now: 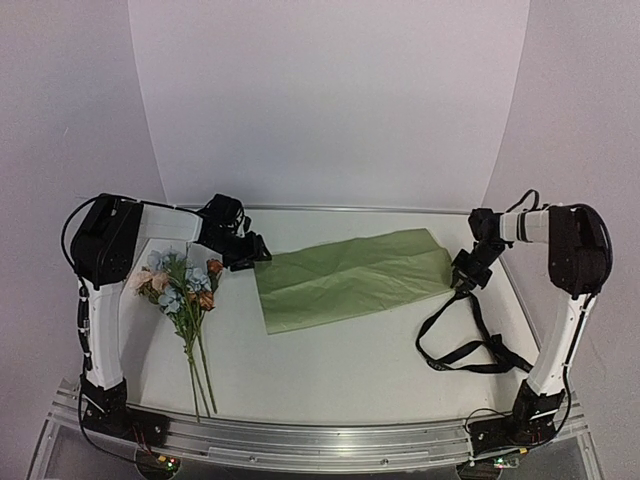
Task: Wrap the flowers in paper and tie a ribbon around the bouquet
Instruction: Adjust the folded wrapping paper at the center of the board.
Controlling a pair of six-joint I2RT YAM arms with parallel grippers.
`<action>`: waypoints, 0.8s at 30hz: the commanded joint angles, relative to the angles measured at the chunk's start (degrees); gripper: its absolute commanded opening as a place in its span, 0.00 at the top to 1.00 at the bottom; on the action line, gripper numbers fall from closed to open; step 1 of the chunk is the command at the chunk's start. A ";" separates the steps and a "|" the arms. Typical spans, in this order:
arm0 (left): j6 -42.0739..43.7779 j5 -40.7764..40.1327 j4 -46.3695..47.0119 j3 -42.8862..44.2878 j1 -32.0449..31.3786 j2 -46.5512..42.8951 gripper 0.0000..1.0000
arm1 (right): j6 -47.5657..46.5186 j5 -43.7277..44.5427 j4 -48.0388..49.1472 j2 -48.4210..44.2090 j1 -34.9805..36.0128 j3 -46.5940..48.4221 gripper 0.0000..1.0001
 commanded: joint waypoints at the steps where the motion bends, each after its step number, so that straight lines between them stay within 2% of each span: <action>1: 2.39 -4.54 -5.91 2.99 1.88 -2.62 0.39 | -6.19 -0.90 -8.27 3.07 2.81 7.34 0.86; 7: 9.59 -9.07 -13.43 10.05 2.06 0.91 0.34 | -11.20 -0.28 -13.73 6.78 4.97 15.29 0.93; 14: 15.55 -10.61 -19.01 17.74 2.06 6.61 0.34 | -11.24 -1.45 -15.60 8.92 5.24 19.34 0.95; 24: 16.32 -7.29 -19.41 18.57 1.95 9.81 0.33 | -11.10 -1.89 -16.31 9.96 5.23 21.47 0.93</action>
